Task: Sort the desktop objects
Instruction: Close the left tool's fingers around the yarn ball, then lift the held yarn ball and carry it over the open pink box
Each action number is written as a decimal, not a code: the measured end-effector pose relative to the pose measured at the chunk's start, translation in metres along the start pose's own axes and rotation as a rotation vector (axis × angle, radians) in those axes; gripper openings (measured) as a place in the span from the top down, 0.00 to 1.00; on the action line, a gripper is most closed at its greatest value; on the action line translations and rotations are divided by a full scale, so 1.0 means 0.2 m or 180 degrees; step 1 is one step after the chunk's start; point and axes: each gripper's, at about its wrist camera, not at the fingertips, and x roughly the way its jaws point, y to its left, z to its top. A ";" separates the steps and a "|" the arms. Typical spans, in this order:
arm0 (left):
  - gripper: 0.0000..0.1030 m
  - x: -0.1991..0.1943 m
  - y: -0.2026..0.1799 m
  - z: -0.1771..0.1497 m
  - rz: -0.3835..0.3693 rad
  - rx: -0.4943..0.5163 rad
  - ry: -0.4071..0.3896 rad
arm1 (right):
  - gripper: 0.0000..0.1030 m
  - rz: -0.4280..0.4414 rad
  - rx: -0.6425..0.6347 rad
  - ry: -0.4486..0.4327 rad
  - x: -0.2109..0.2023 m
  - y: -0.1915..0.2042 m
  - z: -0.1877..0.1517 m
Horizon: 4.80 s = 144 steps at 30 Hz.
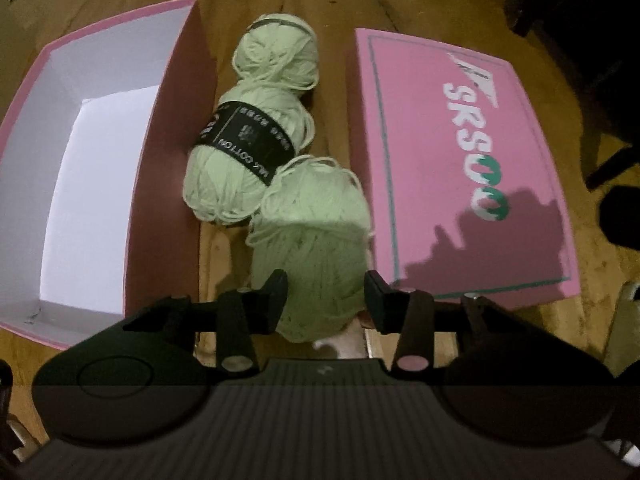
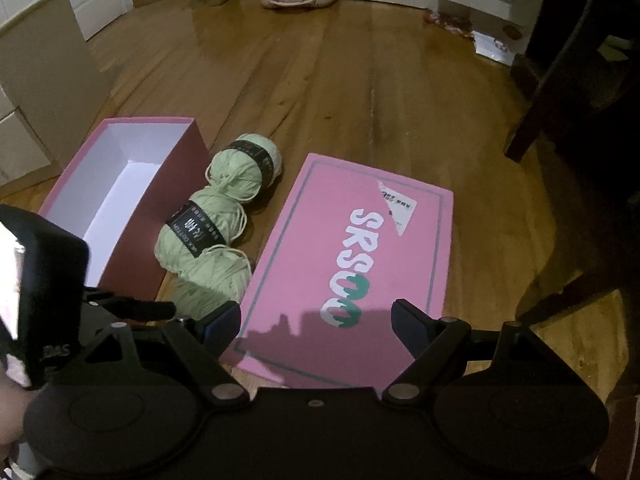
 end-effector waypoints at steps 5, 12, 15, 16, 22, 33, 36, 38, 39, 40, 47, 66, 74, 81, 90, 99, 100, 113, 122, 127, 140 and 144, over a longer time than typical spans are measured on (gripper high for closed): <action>0.55 0.06 0.01 0.01 0.0085 -0.0014 -0.0053 | 0.16 0.0004 -0.0087 0.0005 0.03 0.01 -0.02; 0.53 0.11 0.02 0.01 0.0102 0.0068 -0.0081 | 0.16 0.0040 0.0083 0.0153 0.12 -0.01 -0.04; 0.64 0.12 -0.01 0.01 0.0151 0.0247 -0.0076 | 0.16 0.0018 0.0071 0.0207 0.14 0.00 -0.05; 0.67 0.11 -0.01 0.01 0.0159 0.0290 -0.0089 | 0.16 0.0003 0.0041 0.0207 0.14 0.01 -0.05; 0.70 0.08 0.00 0.00 0.0176 0.0454 -0.0173 | 0.16 -0.0066 0.0021 0.0214 0.14 0.00 -0.05; 0.81 0.03 0.00 0.01 0.0054 0.0422 -0.0233 | 0.16 -0.0070 0.0060 0.0257 0.14 0.01 -0.05; 0.81 -0.01 0.01 0.02 -0.0007 0.0367 -0.0265 | 0.16 -0.0040 0.0067 0.0259 0.14 0.00 -0.05; 0.80 -0.04 0.03 0.03 -0.0064 0.0311 -0.0292 | 0.16 -0.0026 0.0066 0.0264 0.14 0.00 -0.05; 0.75 -0.05 0.04 0.04 -0.0101 0.0266 -0.0306 | 0.16 -0.0025 0.0069 0.0265 0.14 0.00 -0.05; 0.69 -0.06 0.06 0.05 -0.0138 0.0219 -0.0319 | 0.16 -0.0022 0.0071 0.0270 0.14 0.00 -0.05; 0.55 -0.01 0.09 0.05 0.0010 0.0184 -0.0278 | 0.16 -0.0012 0.0109 0.0281 0.15 0.00 -0.06; 0.31 0.20 0.08 0.03 -0.0066 0.0108 -0.0154 | 0.16 -0.0049 0.0010 0.0382 0.18 -0.02 -0.10; 0.60 0.17 0.00 0.03 0.0049 0.0395 -0.0227 | 0.16 -0.0081 0.0006 0.0391 0.19 -0.02 -0.10; 0.62 0.11 0.06 0.02 -0.0009 0.0341 -0.0213 | 0.16 -0.0114 0.0103 0.0412 0.20 -0.04 -0.10; 0.62 0.00 0.11 -0.02 -0.0137 0.0322 -0.0287 | 0.16 -0.0178 0.0066 0.0551 0.26 -0.03 -0.11; 0.62 -0.14 0.17 -0.11 -0.0087 0.0361 -0.0360 | 0.16 -0.0323 -0.0396 0.0497 0.25 0.10 -0.13; 0.62 -0.16 0.17 -0.12 -0.0126 0.0343 -0.0373 | 0.16 -0.0282 -0.0419 0.0504 0.25 0.11 -0.13; 0.61 -0.48 0.23 -0.15 -0.0180 0.0401 -0.0745 | 0.16 0.0026 -0.0384 0.0422 0.25 0.17 -0.09; 0.61 -0.66 0.35 -0.09 -0.0182 0.0224 -0.1028 | 0.16 0.0336 -0.0390 0.0406 0.21 0.22 -0.09; 0.61 -0.69 0.42 -0.08 -0.0107 0.0052 -0.1153 | 0.16 0.0342 -0.0327 0.0441 0.22 0.21 -0.09; 0.61 -0.39 0.61 0.00 0.0149 -0.0580 -0.0934 | 0.16 0.0406 -0.0276 0.0532 0.23 0.22 -0.11; 0.60 -0.30 0.61 0.01 0.0165 -0.0532 -0.0838 | 0.16 0.0403 -0.0284 0.0541 0.22 0.21 -0.11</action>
